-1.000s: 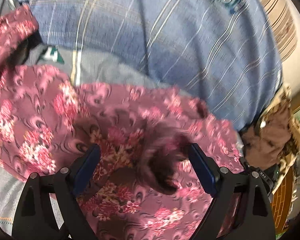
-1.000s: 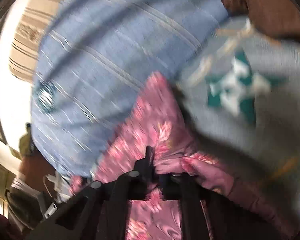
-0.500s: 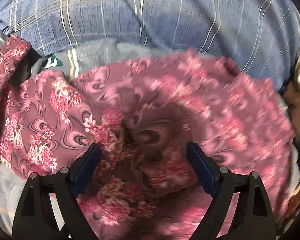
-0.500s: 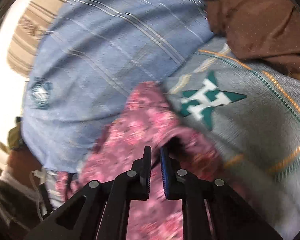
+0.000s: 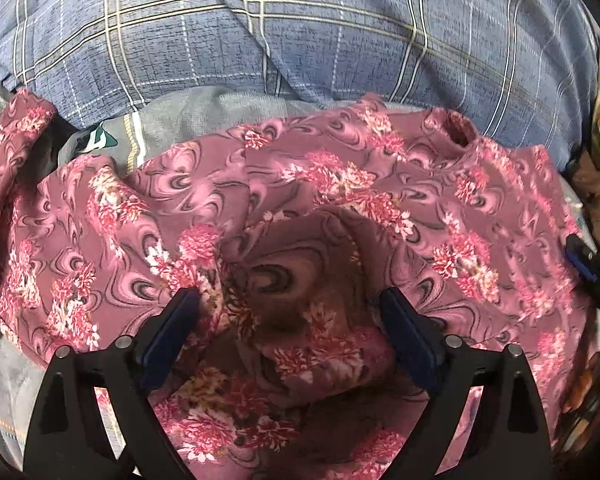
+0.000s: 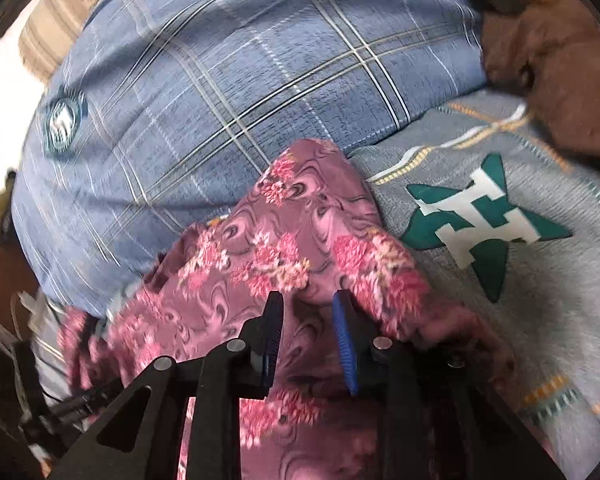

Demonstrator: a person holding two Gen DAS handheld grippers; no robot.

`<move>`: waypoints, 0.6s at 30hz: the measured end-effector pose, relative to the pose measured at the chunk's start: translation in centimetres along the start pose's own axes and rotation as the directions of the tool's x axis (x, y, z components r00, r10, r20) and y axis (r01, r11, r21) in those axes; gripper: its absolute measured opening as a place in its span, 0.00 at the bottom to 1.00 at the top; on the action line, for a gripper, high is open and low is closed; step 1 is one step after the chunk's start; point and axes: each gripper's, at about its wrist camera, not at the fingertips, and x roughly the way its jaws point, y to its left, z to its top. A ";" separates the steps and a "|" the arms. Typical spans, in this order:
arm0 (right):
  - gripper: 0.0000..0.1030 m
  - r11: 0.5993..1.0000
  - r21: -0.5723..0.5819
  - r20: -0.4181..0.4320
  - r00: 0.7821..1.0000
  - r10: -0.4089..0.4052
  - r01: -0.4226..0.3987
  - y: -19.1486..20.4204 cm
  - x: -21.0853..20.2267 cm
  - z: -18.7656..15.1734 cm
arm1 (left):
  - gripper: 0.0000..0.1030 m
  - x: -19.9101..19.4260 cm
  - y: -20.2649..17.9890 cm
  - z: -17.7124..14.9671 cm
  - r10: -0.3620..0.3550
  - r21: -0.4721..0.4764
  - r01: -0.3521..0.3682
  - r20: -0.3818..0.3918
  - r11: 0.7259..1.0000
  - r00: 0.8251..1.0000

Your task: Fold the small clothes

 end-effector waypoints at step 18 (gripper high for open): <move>0.70 0.963 -0.268 -0.041 0.999 0.033 -0.043 4.5 1.1 -2.9 | 0.91 -1.0 17.0 8.8 0.715 0.050 -0.715 -0.107 0.697 0.690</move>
